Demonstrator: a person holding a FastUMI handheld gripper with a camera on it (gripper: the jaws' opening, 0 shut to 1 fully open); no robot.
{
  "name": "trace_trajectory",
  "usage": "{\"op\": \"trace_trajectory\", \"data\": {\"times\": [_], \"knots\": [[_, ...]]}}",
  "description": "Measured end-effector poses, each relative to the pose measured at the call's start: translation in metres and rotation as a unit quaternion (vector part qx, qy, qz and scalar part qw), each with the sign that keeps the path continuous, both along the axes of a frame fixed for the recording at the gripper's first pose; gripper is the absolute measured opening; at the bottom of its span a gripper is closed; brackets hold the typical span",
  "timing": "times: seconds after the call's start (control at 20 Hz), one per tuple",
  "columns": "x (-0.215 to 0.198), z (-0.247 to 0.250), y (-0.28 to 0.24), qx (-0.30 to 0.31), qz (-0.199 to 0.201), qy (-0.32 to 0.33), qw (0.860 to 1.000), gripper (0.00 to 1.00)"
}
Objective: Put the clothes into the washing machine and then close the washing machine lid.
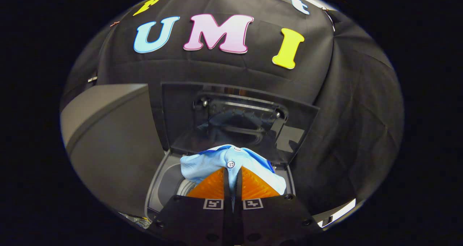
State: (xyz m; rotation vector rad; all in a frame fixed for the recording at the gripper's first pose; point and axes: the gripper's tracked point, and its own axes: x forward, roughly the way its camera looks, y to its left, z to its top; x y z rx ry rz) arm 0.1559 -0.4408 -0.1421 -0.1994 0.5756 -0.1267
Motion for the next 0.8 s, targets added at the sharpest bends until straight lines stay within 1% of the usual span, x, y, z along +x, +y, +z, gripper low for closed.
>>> {"op": "trace_trajectory", "data": {"times": [0.1,0.25,0.45,0.5,0.7,0.8], "knots": [[-0.004,-0.026,-0.001,-0.004,0.005,0.017,1.0,0.05],[0.002,-0.054,-0.006,0.003,-0.011,0.034,0.999,0.05],[-0.002,-0.082,-0.018,0.021,-0.03,0.048,0.998,0.05],[-0.002,-0.089,-0.015,0.033,-0.03,0.053,0.998,0.05],[-0.013,-0.13,-0.013,0.02,-0.026,0.1,0.994,0.05],[-0.011,-0.142,-0.014,0.022,-0.033,0.118,0.992,0.05]]}}
